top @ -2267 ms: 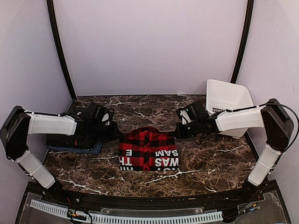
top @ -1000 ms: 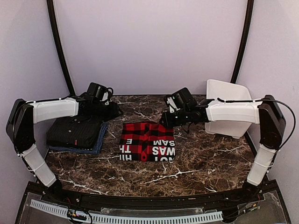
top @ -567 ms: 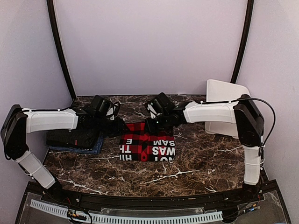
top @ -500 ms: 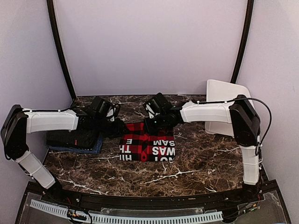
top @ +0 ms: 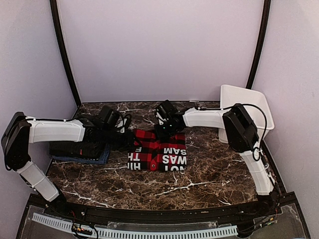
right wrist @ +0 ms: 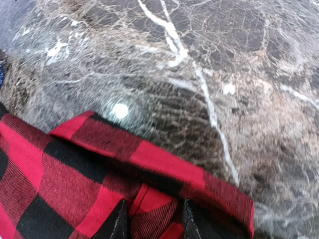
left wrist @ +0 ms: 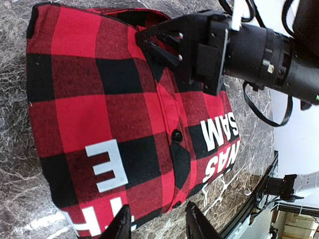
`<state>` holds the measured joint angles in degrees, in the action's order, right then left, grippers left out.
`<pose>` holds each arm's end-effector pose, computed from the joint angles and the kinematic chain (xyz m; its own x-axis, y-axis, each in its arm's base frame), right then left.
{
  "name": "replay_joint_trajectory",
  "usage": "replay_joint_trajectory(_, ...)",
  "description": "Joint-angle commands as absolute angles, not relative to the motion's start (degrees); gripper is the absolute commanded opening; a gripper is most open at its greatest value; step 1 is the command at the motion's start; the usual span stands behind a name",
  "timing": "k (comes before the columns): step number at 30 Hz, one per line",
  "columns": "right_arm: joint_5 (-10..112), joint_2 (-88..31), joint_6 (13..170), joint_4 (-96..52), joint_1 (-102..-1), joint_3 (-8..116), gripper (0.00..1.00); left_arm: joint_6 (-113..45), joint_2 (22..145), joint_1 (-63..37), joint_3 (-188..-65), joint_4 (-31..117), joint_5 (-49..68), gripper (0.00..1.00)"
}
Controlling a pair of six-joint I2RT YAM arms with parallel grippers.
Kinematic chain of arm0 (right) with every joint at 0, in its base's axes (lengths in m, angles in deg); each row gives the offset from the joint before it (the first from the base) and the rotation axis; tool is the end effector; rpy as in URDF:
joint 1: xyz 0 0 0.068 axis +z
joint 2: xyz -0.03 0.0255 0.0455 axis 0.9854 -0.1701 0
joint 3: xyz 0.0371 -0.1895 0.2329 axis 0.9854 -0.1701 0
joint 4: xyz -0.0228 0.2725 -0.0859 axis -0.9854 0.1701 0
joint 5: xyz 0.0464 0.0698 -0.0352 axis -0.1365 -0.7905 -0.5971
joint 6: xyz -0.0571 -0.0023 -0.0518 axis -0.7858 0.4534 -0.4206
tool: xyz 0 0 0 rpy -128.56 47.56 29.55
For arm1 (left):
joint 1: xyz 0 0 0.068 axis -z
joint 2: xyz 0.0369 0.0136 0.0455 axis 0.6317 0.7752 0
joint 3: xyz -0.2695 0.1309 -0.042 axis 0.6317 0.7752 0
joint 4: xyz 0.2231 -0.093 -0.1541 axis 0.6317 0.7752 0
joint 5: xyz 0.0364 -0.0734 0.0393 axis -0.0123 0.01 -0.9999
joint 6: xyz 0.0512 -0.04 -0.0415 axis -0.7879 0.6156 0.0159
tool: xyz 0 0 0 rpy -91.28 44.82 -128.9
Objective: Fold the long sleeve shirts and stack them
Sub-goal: Smooth out the square-folded shirt at the center of the board.
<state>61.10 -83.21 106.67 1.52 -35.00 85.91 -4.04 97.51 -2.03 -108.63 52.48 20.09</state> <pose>0.4136 0.4123 0.1366 -0.7757 -0.2442 -0.5820 -0.4262 0.8828 0.1977 0.2855 -0.2429 0.2101 -0.9054 -0.0951 -0.4138 0.2213 0.7260 -0.6511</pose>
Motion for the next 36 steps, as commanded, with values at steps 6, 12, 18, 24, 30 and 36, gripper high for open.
replay_joint_trajectory(6, 56.4, -88.4, 105.1, 4.3, -36.4, 93.0, 0.37, -6.0, 103.2, -0.3, -110.7, 49.8, 21.5, 0.36)
replay_joint_trajectory(12, 55.7, -88.1, 104.5, 6.9, -36.7, 97.3, 0.4, -5.6, 110.0, -0.1, -110.9, 48.5, 20.7, 0.36)
replay_joint_trajectory(18, 56.5, -81.4, 104.1, 7.9, -36.3, 94.7, 0.43, -3.8, 111.6, -0.1, -111.3, 48.8, 19.2, 0.35)
replay_joint_trajectory(24, 58.9, -66.2, 104.6, 4.3, -33.8, 79.3, 0.42, -2.3, 107.3, -0.1, -110.8, 49.5, 18.8, 0.35)
replay_joint_trajectory(30, 59.2, -55.1, 108.6, -0.3, -29.9, 63.9, 0.32, -1.6, 103.6, -0.1, -111.5, 49.9, 18.5, 0.35)
replay_joint_trajectory(36, 59.4, -54.4, 111.8, -3.3, -27.7, 56.5, 0.28, -2.4, 104.8, -0.1, -113.5, 50.1, 16.1, 0.35)
